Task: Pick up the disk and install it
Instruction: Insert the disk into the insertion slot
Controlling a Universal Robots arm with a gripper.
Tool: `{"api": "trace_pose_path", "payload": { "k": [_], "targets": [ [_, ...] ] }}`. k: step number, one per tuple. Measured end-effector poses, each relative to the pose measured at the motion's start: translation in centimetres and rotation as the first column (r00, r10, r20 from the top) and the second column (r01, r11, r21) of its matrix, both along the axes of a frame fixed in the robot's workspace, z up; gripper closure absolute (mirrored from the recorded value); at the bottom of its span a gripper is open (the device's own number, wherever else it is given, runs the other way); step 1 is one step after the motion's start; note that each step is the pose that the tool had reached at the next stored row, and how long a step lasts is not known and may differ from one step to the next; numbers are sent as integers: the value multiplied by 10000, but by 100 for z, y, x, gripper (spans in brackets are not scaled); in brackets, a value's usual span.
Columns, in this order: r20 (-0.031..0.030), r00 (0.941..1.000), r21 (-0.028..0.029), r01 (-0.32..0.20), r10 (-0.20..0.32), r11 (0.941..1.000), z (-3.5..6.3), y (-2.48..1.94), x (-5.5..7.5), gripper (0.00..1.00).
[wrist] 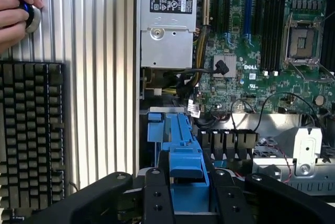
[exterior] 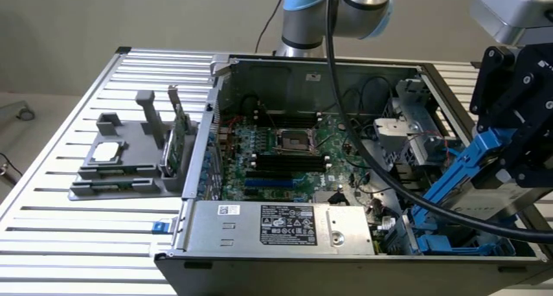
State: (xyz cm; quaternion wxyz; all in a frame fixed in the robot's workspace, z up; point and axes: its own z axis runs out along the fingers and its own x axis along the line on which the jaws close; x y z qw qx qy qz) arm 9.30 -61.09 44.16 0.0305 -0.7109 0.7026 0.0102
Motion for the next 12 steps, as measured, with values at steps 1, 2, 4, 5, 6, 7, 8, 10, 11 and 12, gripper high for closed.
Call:
{"api": "trace_pose_path", "payload": {
  "k": [1,2,4,5,6,7,8,10,11,12],
  "targets": [
    [-21,10000,1,1,-1,10000,-5,1,5,67],
    [-59,10000,1,0,0,10000,-10,3,12,67],
    [-181,9998,0,0,0,10000,-21,8,34,67],
    [-245,9997,-1,0,0,10000,-24,11,51,67],
    [-291,9996,0,0,0,10000,-26,13,75,67],
    [-324,9995,0,-1,1,10000,-27,15,101,67],
    [-345,9994,1,0,0,10000,-28,17,129,67],
    [-367,9993,1,1,-1,10000,-30,22,168,67],
    [-368,9993,0,0,0,10000,-32,22,174,67],
    [-369,9993,-2,0,0,10000,-34,22,174,67]
  ]
}}
